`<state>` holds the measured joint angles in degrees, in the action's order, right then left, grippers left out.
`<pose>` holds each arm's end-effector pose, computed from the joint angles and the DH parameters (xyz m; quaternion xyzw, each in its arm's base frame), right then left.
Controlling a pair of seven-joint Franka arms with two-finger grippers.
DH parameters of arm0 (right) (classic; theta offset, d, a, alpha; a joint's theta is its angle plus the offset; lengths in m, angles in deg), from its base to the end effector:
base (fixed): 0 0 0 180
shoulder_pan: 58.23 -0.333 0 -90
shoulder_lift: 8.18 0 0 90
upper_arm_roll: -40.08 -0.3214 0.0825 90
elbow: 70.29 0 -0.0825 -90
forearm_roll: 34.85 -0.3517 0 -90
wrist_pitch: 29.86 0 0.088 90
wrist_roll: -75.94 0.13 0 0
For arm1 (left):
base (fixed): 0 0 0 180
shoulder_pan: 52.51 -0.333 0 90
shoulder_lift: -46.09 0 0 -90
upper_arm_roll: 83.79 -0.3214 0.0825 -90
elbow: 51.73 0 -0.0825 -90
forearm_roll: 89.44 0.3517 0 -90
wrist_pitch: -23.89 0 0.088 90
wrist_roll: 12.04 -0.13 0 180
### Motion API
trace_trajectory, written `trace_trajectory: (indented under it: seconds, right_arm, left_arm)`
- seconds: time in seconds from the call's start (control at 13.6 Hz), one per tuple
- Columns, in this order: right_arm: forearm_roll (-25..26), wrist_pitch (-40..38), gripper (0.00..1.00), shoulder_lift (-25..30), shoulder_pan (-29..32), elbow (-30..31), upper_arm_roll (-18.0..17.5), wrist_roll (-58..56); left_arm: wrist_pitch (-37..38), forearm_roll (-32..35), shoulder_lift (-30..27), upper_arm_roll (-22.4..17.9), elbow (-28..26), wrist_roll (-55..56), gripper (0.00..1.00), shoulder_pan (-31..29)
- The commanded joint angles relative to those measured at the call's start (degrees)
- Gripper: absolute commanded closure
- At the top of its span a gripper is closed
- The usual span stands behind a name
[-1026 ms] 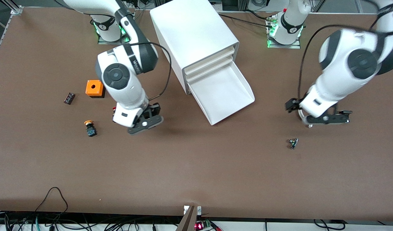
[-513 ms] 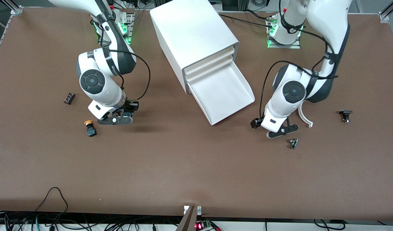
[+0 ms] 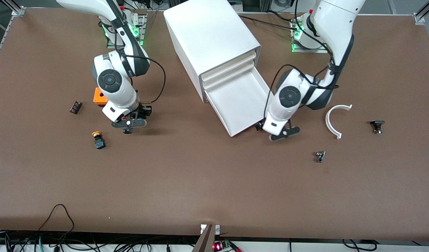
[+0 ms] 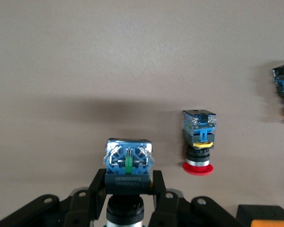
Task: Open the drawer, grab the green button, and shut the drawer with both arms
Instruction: 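Push the drawer shut with the left gripper while the right gripper carries the button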
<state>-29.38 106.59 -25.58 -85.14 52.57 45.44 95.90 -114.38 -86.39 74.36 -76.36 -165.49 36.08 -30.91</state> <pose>0.5053 0.1973 0.2626 0.9971 0.0511 -0.0146 0.0545 0.5139 -0.2818 0.2172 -0.9878 -0.1522 0.0323 0.0081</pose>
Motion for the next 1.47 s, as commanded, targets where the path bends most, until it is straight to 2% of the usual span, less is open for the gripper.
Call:
trace_trajectory:
  seconds: [0.0,0.29,0.44,0.66,0.73,0.81,0.95,1.17,1.25,1.39]
  right_arm:
    - [2.1,2.8,0.75,-1.2,0.4,1.5,-0.7,3.8]
    - [2.1,9.7,0.75,-6.0,0.2,1.3,-1.7,5.7]
    - [2.1,12.8,0.75,-8.4,-0.2,1.1,-1.7,5.7]
    - [2.1,13.3,0.72,-9.1,-0.3,1.1,-1.7,5.8]
    - [2.0,13.1,0.45,-9.0,-0.3,0.6,-1.7,7.2]
    - [1.7,12.6,0.0,-8.7,-0.2,-0.8,-1.7,8.6]
    - [1.7,5.7,0.0,-7.7,-0.2,-5.0,-1.7,9.6]
    - [1.6,-10.5,0.0,-5.8,-0.2,-16.1,-1.7,9.6]
    - [1.6,-15.2,0.0,-5.7,-0.2,-20.1,-1.7,9.6]
    - [1.7,-22.2,0.0,-5.6,0.0,-27.0,-1.2,9.4]
  left_arm:
    - [0.0,-1.0,-4.1,6.6,-4.2,-0.2,0.0,0.5]
    - [0.2,-1.0,-7.0,14.0,-7.6,-0.2,0.0,0.5]
    - [2.2,-1.0,-7.4,15.6,-8.1,-0.4,0.0,0.5]
    - [2.5,-1.0,-7.4,18.0,-8.0,-0.4,0.0,0.5]
    - [2.2,-0.9,-7.5,18.1,-7.8,-0.6,0.0,0.5]
    - [1.9,-0.6,-7.5,18.1,-7.7,-0.7,0.0,0.2]
    - [1.6,0.1,-9.5,17.8,-7.2,-0.7,0.0,-1.7]
    - [1.8,0.2,-14.5,16.6,-4.9,-0.9,0.0,-8.7]
    - [2.0,0.2,-16.0,15.5,-4.3,-2.9,0.0,-10.7]
    - [3.7,0.1,-18.9,14.2,-3.4,-13.8,0.0,-15.4]
